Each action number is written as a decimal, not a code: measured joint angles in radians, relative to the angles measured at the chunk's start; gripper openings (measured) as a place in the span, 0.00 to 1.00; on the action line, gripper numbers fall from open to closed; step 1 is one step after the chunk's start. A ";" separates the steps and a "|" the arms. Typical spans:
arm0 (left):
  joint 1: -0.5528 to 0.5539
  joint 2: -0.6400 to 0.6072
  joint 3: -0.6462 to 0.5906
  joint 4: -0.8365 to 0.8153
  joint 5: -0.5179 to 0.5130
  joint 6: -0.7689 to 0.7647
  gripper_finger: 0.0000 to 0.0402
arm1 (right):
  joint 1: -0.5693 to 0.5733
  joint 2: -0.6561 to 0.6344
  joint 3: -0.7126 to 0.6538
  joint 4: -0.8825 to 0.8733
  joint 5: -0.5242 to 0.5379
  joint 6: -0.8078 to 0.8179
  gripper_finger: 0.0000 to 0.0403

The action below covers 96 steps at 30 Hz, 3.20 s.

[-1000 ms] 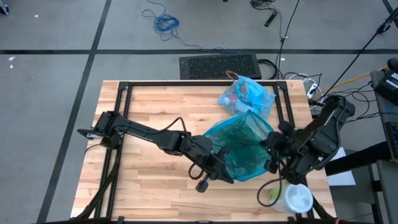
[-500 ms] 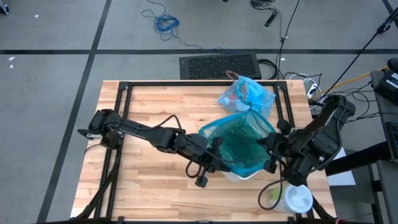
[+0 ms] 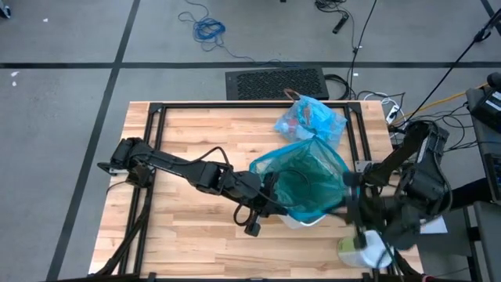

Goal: Place trash/remove bag and relplace
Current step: Insert a blue trash bag into the trash bin

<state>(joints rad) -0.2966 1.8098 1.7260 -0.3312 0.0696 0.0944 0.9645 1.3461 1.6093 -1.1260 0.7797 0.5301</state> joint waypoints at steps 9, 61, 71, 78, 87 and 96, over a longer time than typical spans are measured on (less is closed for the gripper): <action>-0.011 -0.048 0.000 -0.015 -0.031 0.011 0.00 | 0.031 0.156 -0.001 -0.115 -0.080 0.132 0.00; 0.045 -0.147 -0.099 -0.128 -0.155 -0.031 0.00 | -0.317 0.146 0.151 -0.443 0.070 0.155 0.00; 0.039 -0.147 -0.099 -0.127 -0.248 -0.032 0.00 | -0.345 0.146 0.024 -0.446 0.050 0.338 0.00; 0.007 -0.152 -0.099 -0.069 -0.272 -0.022 0.00 | -0.359 0.146 -0.058 -0.446 0.052 0.392 0.00; 0.025 -0.130 -0.099 -0.111 -0.371 -0.033 0.00 | -0.359 0.146 -0.058 -0.445 0.060 0.405 0.00; 0.059 -0.106 -0.118 -0.173 -0.445 -0.088 0.00 | -0.341 0.146 -0.051 -0.445 0.067 0.416 0.00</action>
<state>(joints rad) -0.2373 1.7033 1.6079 -0.5041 -0.3749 0.0061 0.6231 1.4921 1.5580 -1.5713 0.8464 0.9463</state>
